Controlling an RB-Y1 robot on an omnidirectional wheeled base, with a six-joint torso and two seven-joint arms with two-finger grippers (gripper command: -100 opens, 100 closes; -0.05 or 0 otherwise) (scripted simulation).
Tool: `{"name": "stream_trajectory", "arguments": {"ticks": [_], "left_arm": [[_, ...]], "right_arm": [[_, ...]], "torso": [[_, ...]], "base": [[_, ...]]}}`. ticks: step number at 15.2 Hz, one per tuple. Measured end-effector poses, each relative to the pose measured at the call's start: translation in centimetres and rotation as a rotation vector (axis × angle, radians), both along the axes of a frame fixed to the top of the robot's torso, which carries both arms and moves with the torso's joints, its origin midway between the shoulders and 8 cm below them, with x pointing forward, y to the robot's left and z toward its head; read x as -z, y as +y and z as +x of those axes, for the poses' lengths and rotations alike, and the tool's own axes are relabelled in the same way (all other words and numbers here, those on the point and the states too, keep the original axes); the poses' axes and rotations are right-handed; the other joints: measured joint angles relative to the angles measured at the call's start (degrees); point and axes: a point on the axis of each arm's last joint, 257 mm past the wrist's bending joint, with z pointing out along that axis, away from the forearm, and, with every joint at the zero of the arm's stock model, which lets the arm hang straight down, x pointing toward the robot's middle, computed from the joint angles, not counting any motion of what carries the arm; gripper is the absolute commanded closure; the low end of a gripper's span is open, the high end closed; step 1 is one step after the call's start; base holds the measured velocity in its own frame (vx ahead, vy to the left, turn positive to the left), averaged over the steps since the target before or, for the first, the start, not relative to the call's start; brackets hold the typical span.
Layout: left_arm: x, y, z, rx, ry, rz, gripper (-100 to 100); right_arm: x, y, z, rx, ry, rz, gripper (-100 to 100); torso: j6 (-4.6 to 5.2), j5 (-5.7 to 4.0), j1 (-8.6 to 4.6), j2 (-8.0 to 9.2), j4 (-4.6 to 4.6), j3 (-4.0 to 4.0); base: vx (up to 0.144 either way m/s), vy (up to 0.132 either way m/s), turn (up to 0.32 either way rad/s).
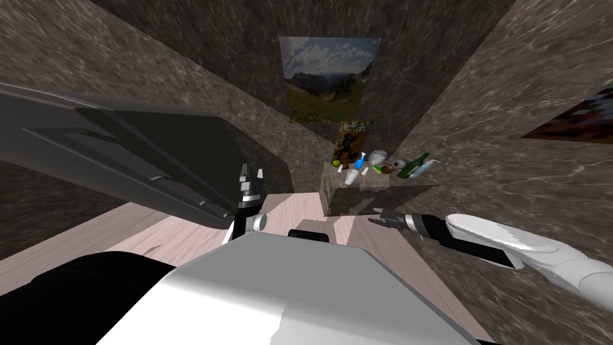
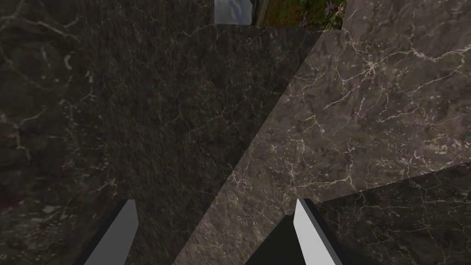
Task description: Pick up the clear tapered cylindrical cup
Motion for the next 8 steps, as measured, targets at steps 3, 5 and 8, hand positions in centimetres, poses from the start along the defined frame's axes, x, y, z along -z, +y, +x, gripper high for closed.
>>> {"name": "stream_trajectory", "arguments": {"ticks": [3, 5, 8], "left_arm": [[0.0, 0.0, 0.0, 0.0, 0.0, 0.0, 0], [0.0, 0.0, 0.0, 0.0, 0.0, 0.0, 0], [0.0, 0.0, 0.0, 0.0, 0.0, 0.0, 0]], "right_arm": [[-1.1, -2.1, 0.6, -0.02, -0.005, -0.074, -100], [-2.3, -3.8, 1.1, -0.035, -0.01, -0.13, -100], [-3.6, -5.5, 1.9, -0.062, -0.012, -0.21, -100]], "torso": [[-0.01, 0.01, 0.02, -0.12, -0.02, -0.06], [-0.03, 0.02, 0.05, -0.32, -0.06, -0.17], [-0.04, 0.02, 0.1, -0.36, -0.07, -0.2]], "base": [[0.145, 0.054, 0.055], [0.157, 0.054, 0.048], [0.161, 0.062, 0.059]]}}
